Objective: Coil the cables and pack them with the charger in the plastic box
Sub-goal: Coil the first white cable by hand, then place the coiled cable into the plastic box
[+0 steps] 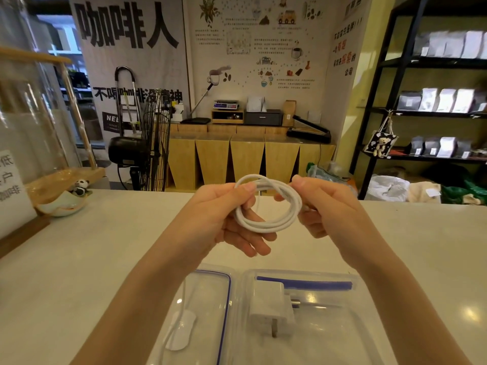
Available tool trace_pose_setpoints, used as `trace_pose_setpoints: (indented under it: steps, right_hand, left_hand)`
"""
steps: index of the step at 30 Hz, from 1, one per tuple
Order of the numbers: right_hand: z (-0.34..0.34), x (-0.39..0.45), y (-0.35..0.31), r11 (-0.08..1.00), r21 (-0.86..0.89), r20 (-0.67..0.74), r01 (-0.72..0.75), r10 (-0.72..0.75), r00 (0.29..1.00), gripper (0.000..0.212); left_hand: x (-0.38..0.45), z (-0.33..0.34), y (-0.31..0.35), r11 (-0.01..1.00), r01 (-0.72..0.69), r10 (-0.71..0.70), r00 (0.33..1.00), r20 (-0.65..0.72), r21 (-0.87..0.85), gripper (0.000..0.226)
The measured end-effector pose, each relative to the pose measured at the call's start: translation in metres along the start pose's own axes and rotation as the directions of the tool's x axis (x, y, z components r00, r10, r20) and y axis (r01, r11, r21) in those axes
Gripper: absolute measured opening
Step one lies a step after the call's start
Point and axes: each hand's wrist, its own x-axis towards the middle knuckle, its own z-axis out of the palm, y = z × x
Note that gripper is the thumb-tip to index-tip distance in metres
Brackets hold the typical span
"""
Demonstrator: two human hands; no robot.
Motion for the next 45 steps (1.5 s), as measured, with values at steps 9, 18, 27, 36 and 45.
trace_pose_setpoints:
  steps: [9, 18, 27, 36, 45]
  right_hand:
    - [-0.01, -0.005, -0.004, 0.987, -0.154, 0.111, 0.051, -0.034, 0.993, 0.03]
    - [-0.023, -0.017, 0.009, 0.936, -0.323, 0.069, -0.14, 0.17, 0.983, 0.036]
    - [-0.056, -0.045, 0.035, 0.826, -0.387, 0.146, -0.41, 0.494, 0.857, 0.019]
    - [-0.067, -0.054, 0.051, 0.573, -0.706, 0.049, -0.416, 0.626, 0.778, 0.016]
    - [-0.051, -0.041, 0.064, 0.312, -0.896, -0.004, -0.315, 0.706, 0.708, 0.016]
  left_hand:
    - [0.004, -0.008, 0.0, 0.997, 0.066, -0.067, 0.997, -0.026, -0.036, 0.03]
    - [0.016, 0.009, -0.023, 0.96, 0.153, -0.134, 0.986, -0.094, 0.233, 0.039]
    - [0.024, 0.042, -0.06, 0.753, 0.184, -0.258, 0.966, 0.026, 0.632, 0.034]
    - [0.033, 0.078, -0.092, 0.531, -0.041, -0.179, 0.971, 0.16, 0.847, 0.018]
    - [0.055, 0.103, -0.114, 0.225, -0.144, -0.323, 0.922, 0.213, 0.964, 0.021]
